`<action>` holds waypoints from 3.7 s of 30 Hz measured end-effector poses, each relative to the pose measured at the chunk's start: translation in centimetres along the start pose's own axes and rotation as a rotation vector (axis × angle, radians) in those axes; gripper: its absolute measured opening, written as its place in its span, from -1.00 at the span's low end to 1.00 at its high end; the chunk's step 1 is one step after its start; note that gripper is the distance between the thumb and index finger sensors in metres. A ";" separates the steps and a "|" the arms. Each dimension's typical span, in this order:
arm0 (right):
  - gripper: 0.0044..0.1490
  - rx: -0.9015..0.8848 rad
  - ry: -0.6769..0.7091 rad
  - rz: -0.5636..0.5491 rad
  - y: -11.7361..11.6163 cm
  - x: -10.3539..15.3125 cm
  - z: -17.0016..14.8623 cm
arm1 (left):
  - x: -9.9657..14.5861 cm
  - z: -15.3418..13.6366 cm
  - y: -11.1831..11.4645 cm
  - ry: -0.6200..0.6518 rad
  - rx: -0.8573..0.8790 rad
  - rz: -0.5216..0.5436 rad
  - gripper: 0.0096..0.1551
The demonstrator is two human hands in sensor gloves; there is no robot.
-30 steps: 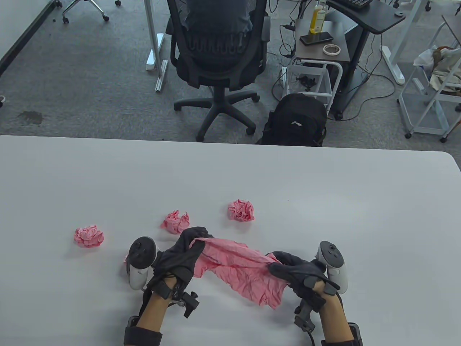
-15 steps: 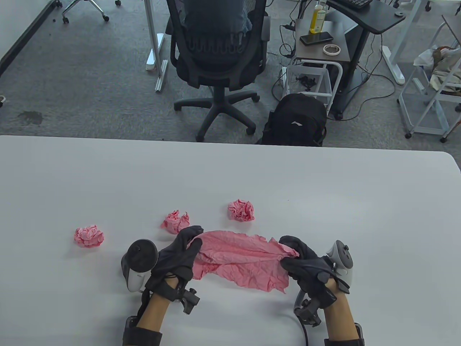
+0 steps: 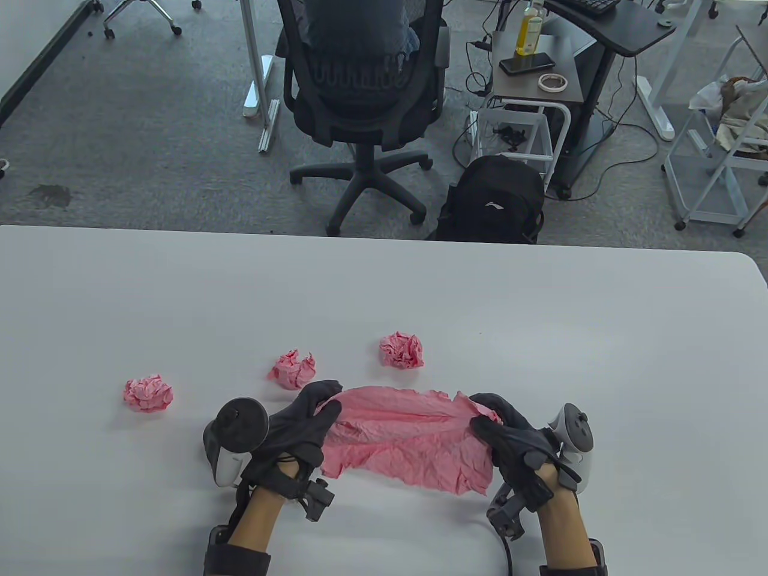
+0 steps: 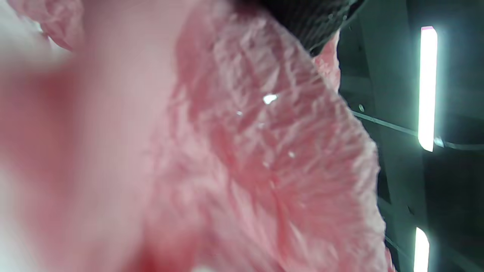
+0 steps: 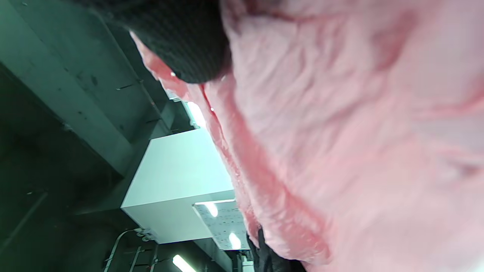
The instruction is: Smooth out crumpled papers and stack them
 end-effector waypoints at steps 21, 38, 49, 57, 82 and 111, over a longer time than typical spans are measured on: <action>-0.41 0.983 -0.351 -0.219 2.8 1.1 0.7 | 0.1 3.1 9.8 0.165 -0.764 -0.637 -0.27; -0.42 1.323 0.144 -0.004 -5.1 -0.2 4.1 | 0.8 0.8 11.1 0.014 -0.744 -0.957 0.22; -0.23 1.224 -0.493 0.233 -2.6 -1.2 -3.3 | 0.4 0.2 10.6 -0.002 -0.716 -0.952 0.17; -0.21 1.221 -0.568 0.069 1.9 0.1 -1.5 | 0.6 0.9 10.0 0.018 -0.761 -0.944 0.04; 0.00 1.137 -0.607 0.327 0.2 1.1 -1.8 | 0.6 -0.1 10.0 -0.050 -0.803 -0.994 0.30; -0.11 1.159 -0.565 0.315 -2.6 0.7 -2.8 | 0.8 -0.5 9.8 -0.154 -0.762 -1.020 0.38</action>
Point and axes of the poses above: the tracker on the back of each hand, its own z axis roughly to the thumb side, its own x axis roughly from the fingertips to the wrist, y = z × x, the point moved 1 cm from there along -x, roughly from the wrist to the fingertips, and after that the axes turned 13 degrees about y, right-handed, at the moved point
